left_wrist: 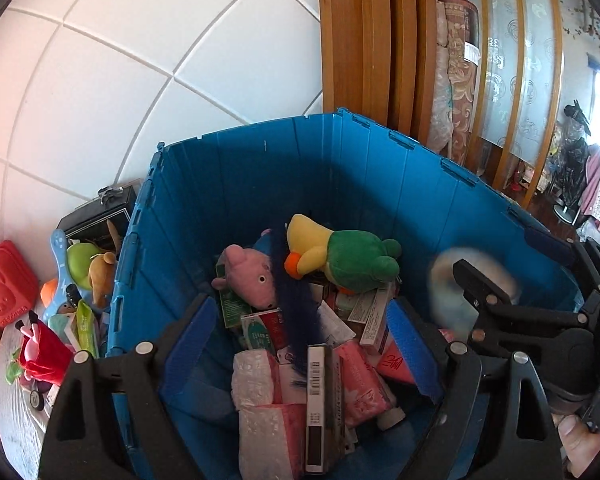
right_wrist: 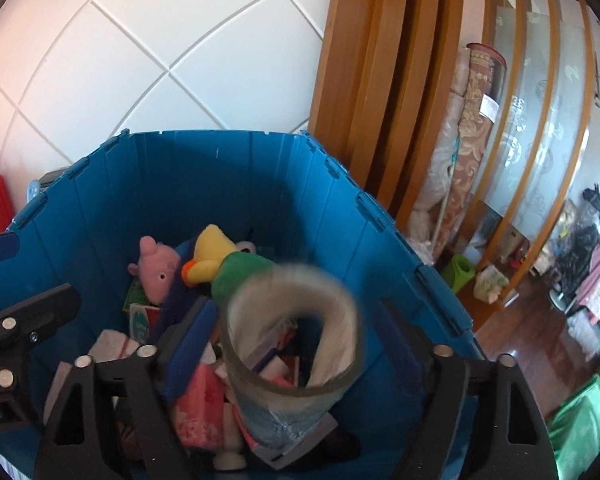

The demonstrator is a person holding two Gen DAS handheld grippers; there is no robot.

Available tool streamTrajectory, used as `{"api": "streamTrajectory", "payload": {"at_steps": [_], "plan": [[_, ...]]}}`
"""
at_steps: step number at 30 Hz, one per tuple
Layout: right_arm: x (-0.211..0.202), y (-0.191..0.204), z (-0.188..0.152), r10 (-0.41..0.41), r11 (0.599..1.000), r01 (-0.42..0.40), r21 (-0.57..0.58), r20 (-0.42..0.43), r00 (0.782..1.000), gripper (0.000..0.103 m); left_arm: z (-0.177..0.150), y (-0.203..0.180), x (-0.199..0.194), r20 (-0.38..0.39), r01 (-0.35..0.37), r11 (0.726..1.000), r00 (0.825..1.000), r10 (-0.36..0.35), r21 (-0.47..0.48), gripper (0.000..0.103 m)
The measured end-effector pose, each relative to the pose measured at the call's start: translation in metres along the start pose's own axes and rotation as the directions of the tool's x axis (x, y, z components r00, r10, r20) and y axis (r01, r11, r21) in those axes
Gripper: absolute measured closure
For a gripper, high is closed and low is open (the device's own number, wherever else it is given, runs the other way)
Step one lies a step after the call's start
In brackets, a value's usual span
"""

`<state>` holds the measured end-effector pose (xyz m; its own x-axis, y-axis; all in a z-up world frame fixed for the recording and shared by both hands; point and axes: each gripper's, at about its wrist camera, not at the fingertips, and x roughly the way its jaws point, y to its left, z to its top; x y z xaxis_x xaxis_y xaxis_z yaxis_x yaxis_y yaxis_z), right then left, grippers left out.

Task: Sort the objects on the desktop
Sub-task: 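Carry the box and ring over the blue bin and open both tools, then bring both tools back from the bin to the pile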

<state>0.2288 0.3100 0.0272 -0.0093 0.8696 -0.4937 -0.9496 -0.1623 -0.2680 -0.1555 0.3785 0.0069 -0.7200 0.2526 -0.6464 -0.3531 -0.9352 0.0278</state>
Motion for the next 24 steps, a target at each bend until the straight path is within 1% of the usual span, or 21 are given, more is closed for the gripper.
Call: {"api": "streamTrajectory", "payload": {"at_steps": [1,3,4,10,13,18,24], "plan": [[-0.002,-0.001,0.000,-0.001,1.000,0.001,-0.002,0.008,1.000,0.010,-0.001,0.001,-0.001,0.003,-0.001,1.000,1.000,0.001,0.000,0.015],[-0.006,0.000,0.000,-0.009,1.000,0.009,-0.006,0.020,1.000,0.002,-0.002,0.004,-0.004,0.010,-0.003,1.000,1.000,0.003,-0.004,0.015],[-0.009,0.000,0.001,-0.012,1.000,0.012,-0.006,0.027,1.000,0.000,-0.003,0.005,-0.006,0.015,-0.002,1.000,1.000,0.002,-0.006,0.015],[-0.030,0.003,0.000,-0.045,0.999,0.045,-0.002,0.071,0.996,0.000,-0.008,0.015,-0.024,0.063,-0.002,1.000,0.998,0.003,-0.020,0.015],[-0.042,0.006,-0.001,-0.047,0.999,0.047,-0.001,0.081,0.996,0.000,-0.011,0.021,-0.035,0.095,0.000,1.000,0.996,0.003,-0.029,0.015],[-0.060,0.016,-0.002,-0.028,1.000,0.027,0.007,0.099,0.995,0.000,-0.018,0.032,-0.057,0.151,-0.017,0.999,0.988,0.024,-0.045,0.015],[-0.074,0.036,-0.003,0.024,0.999,-0.027,0.030,0.109,0.994,0.000,-0.027,0.057,-0.079,0.201,-0.043,0.996,0.978,0.057,-0.076,0.015]]}}
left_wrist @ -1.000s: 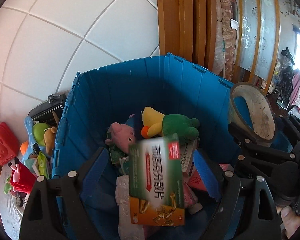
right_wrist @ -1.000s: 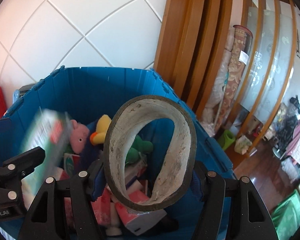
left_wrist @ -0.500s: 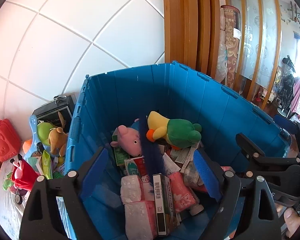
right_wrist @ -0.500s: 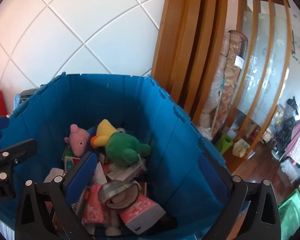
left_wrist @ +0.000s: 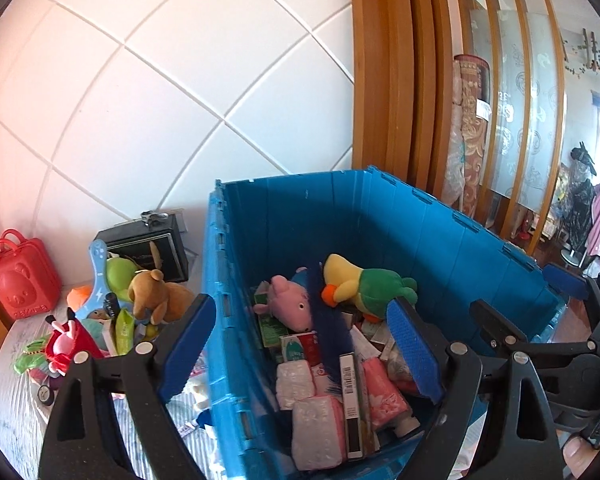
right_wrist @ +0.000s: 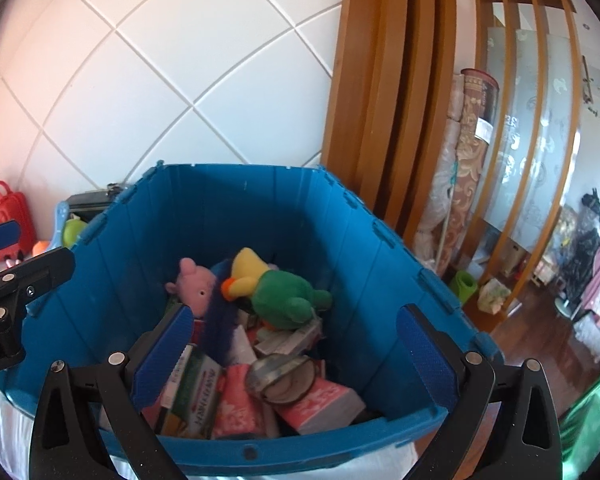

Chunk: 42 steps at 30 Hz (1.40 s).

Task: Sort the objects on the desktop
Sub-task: 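Bring both tools back from the bin to the pile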

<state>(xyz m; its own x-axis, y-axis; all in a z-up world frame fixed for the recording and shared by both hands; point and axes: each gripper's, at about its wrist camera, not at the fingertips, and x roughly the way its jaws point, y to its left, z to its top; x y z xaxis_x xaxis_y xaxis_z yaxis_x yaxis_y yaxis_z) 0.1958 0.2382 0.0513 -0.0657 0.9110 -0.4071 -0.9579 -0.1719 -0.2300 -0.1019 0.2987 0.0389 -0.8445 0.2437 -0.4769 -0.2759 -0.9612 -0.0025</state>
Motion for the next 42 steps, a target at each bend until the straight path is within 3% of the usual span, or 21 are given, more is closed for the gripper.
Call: {"api": "streamTrajectory", "payload": {"at_steps": [6,14,24,34,42], "plan": [[-0.019,0.035,0.007,0.064,0.998,-0.064,-0.003,0.052,0.997,0.000,-0.006,0.033,-0.019,0.055,-0.059,0.998,0.997,0.061,-0.024,0.013],[-0.039,0.095,0.022,0.063,0.997,-0.057,-0.061,0.110,0.992,0.000,-0.014,0.105,-0.043,0.081,-0.110,0.988,0.990,0.119,-0.107,0.013],[-0.056,0.190,0.025,0.102,0.990,-0.092,-0.111,0.091,0.991,0.000,-0.039,0.211,-0.070,0.099,-0.119,0.978,0.986,0.137,-0.169,0.012],[-0.060,0.288,0.018,0.134,0.983,-0.127,-0.133,0.039,0.990,0.000,-0.077,0.316,-0.079,-0.007,-0.184,0.961,0.982,0.187,-0.205,0.013],[-0.031,0.339,-0.008,0.177,0.976,-0.186,-0.115,-0.082,0.981,0.000,-0.130,0.398,-0.067,-0.126,-0.280,0.929,0.958,0.256,-0.242,0.012]]}}
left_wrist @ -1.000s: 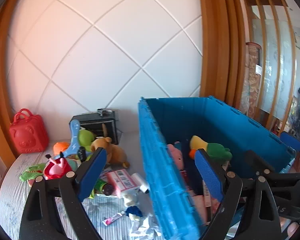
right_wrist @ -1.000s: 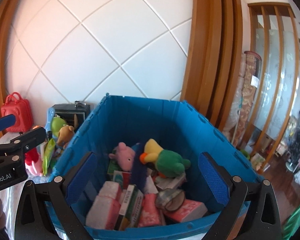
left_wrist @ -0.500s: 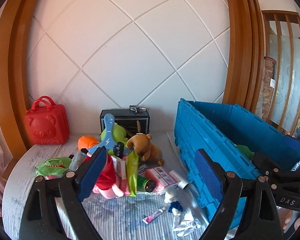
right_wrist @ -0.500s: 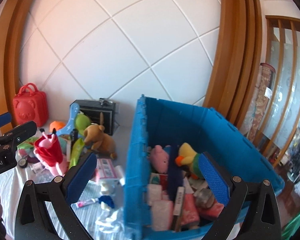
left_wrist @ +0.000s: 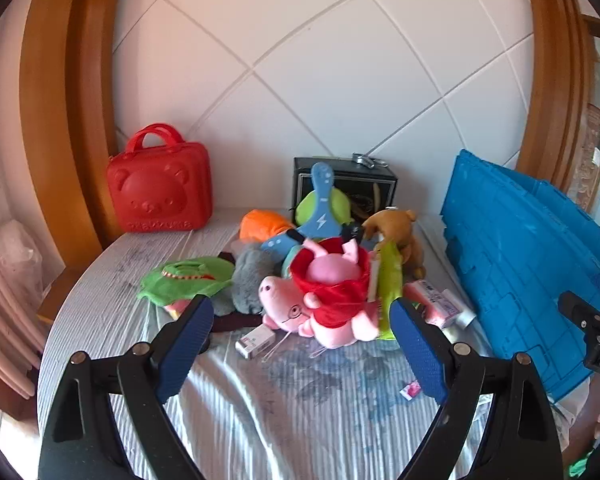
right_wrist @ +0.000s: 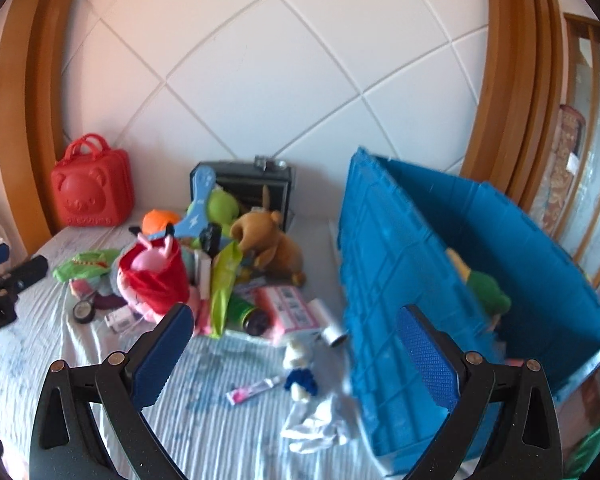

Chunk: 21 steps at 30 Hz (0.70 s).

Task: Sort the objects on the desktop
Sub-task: 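Bring both tools back from the bin to the pile, then grasp the white medicine box with the left tool while the right tool grasps the pink ointment tube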

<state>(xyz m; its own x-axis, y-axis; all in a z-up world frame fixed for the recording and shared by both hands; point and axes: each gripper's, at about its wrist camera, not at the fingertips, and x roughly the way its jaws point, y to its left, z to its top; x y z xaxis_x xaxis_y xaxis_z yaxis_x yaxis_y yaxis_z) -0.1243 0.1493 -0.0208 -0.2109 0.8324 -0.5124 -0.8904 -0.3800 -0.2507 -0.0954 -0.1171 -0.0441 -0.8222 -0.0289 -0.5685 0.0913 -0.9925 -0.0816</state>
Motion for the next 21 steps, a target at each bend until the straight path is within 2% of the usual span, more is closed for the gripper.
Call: {"api": "streamTrajectory", "payload": {"at_steps": [4,10,15,21], "plan": [[0.036,0.001,-0.024,0.010,1.000,-0.009,0.001,-0.103,0.995,0.000,-0.018,0.035,0.026,-0.065,-0.081,0.996,0.995,0.078,-0.035,0.012],[0.092,-0.008,-0.057,0.071,0.997,-0.061,0.047,-0.247,0.966,0.000,-0.053,0.078,0.072,-0.193,-0.181,0.981,0.967,0.165,-0.069,0.012],[0.133,-0.008,-0.081,0.081,0.997,-0.073,0.035,-0.345,0.935,0.000,-0.076,0.088,0.111,-0.296,-0.189,0.980,0.942,0.161,-0.067,0.012],[0.175,-0.005,-0.098,0.130,0.990,-0.094,0.103,-0.428,0.894,0.000,-0.085,0.091,0.164,-0.371,-0.164,0.986,0.918,0.142,-0.029,0.012]]}}
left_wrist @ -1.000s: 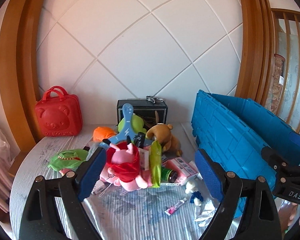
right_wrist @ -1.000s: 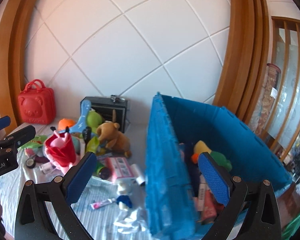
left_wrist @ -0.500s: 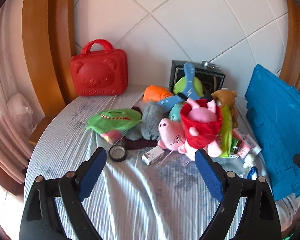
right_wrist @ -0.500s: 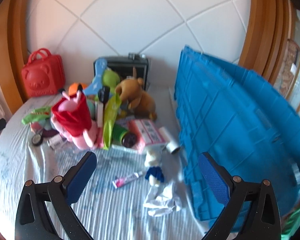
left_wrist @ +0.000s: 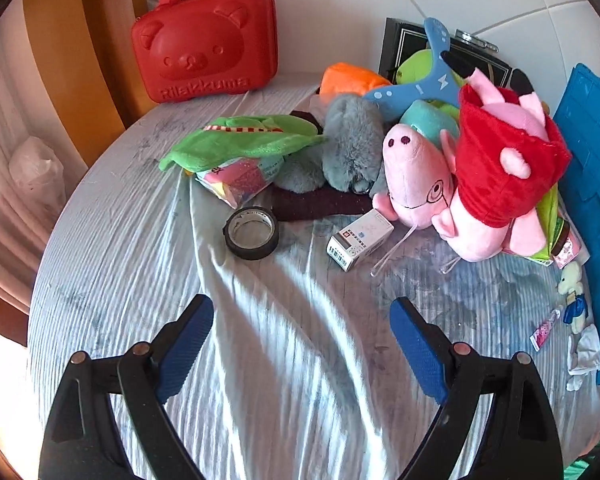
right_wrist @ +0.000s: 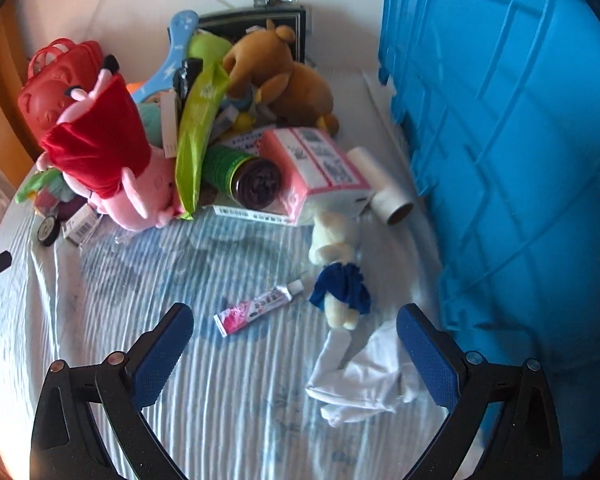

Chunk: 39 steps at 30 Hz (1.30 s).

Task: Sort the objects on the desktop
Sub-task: 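Grasp the white medicine box with the left tool while the right tool grasps the pink ointment tube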

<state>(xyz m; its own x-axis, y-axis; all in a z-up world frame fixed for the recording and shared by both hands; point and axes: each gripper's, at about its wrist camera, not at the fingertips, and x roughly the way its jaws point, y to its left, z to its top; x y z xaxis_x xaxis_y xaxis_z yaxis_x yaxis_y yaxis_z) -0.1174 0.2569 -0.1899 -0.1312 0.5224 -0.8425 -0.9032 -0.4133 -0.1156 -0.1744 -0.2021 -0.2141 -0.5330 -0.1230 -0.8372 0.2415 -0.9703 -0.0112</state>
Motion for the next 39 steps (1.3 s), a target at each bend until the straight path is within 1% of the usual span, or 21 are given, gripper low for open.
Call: {"api": "streamTrajectory", "payload": {"at_steps": [2,4,9,11,13,14,15,16,17,18,19,20,23,24,25,27,29,31,34,39], "plan": [[0.013,-0.001,0.002,0.010,0.999,-0.009,0.036,-0.017,1.000,0.000,0.007,-0.002,0.017,-0.020,0.003,1.000,1.000,-0.003,0.023,0.012],[0.024,-0.001,0.003,0.002,0.998,0.000,0.067,-0.033,0.999,0.000,0.015,-0.006,0.035,-0.035,0.008,0.999,0.999,-0.006,0.049,0.013],[0.057,0.002,0.000,-0.012,0.992,0.029,0.119,-0.135,0.991,0.000,0.035,-0.020,0.081,-0.067,0.040,0.992,0.997,-0.032,0.121,0.013],[0.067,0.003,-0.001,-0.005,0.990,0.029,0.141,-0.168,0.986,0.000,0.041,-0.026,0.096,-0.080,0.056,0.987,0.996,-0.045,0.149,0.016],[0.075,0.006,0.000,-0.006,0.988,0.035,0.150,-0.187,0.982,0.000,0.045,-0.032,0.109,-0.093,0.066,0.983,0.994,-0.050,0.173,0.017],[0.079,0.009,0.001,-0.007,0.988,0.037,0.149,-0.198,0.980,0.002,0.046,-0.035,0.114,-0.094,0.066,0.981,0.994,-0.049,0.183,0.020],[0.083,0.010,0.002,-0.008,0.988,0.040,0.150,-0.206,0.978,0.010,0.047,-0.037,0.118,-0.097,0.067,0.979,0.994,-0.049,0.190,0.023],[0.087,0.011,0.003,-0.005,0.987,0.039,0.157,-0.214,0.977,0.015,0.047,-0.040,0.122,-0.105,0.074,0.978,0.993,-0.054,0.195,0.027],[0.091,0.012,0.005,-0.003,0.986,0.040,0.162,-0.223,0.975,0.024,0.047,-0.041,0.126,-0.115,0.085,0.977,0.991,-0.064,0.194,0.033],[0.094,0.013,0.006,-0.002,0.985,0.041,0.166,-0.230,0.973,0.032,0.046,-0.042,0.129,-0.126,0.099,0.977,0.989,-0.076,0.188,0.037],[0.099,0.014,0.008,0.002,0.985,0.040,0.169,-0.239,0.971,0.035,0.045,-0.043,0.132,-0.137,0.108,0.978,0.987,-0.084,0.178,0.042],[0.103,0.015,0.009,0.002,0.985,0.041,0.170,-0.246,0.969,0.039,0.044,-0.041,0.130,-0.125,0.116,0.981,0.987,-0.097,0.157,0.047],[0.111,0.015,0.010,0.009,0.983,0.038,0.177,-0.258,0.966,0.042,0.038,-0.038,0.125,-0.112,0.110,0.984,0.989,-0.095,0.141,0.054],[0.112,0.015,0.010,0.013,0.983,0.036,0.180,-0.261,0.965,0.049,0.036,-0.037,0.123,-0.111,0.107,0.986,0.990,-0.092,0.132,0.056],[0.114,0.014,0.009,0.018,0.983,0.032,0.182,-0.267,0.964,0.053,0.033,-0.036,0.120,-0.110,0.102,0.987,0.990,-0.088,0.125,0.059],[0.114,0.015,0.008,0.008,0.987,0.034,0.158,-0.259,0.966,0.066,0.024,-0.032,0.114,-0.112,0.090,0.990,0.991,-0.078,0.106,0.066],[0.112,0.014,0.008,0.021,0.988,0.018,0.153,-0.246,0.969,0.073,0.014,-0.027,0.107,-0.113,0.081,0.994,0.991,-0.072,0.075,0.070],[0.111,0.013,0.006,0.042,0.988,-0.006,0.151,-0.235,0.971,0.074,0.007,-0.023,0.100,-0.112,0.078,0.995,0.991,-0.070,0.060,0.071],[0.109,0.015,0.004,0.059,0.992,-0.031,0.126,-0.223,0.973,0.074,-0.003,-0.024,0.092,-0.108,0.079,0.993,0.992,-0.070,0.084,0.071],[0.107,0.015,0.002,0.060,0.993,-0.038,0.108,-0.216,0.974,0.070,0.000,-0.020,0.090,-0.119,0.096,0.994,0.989,-0.089,0.058,0.071]]}}
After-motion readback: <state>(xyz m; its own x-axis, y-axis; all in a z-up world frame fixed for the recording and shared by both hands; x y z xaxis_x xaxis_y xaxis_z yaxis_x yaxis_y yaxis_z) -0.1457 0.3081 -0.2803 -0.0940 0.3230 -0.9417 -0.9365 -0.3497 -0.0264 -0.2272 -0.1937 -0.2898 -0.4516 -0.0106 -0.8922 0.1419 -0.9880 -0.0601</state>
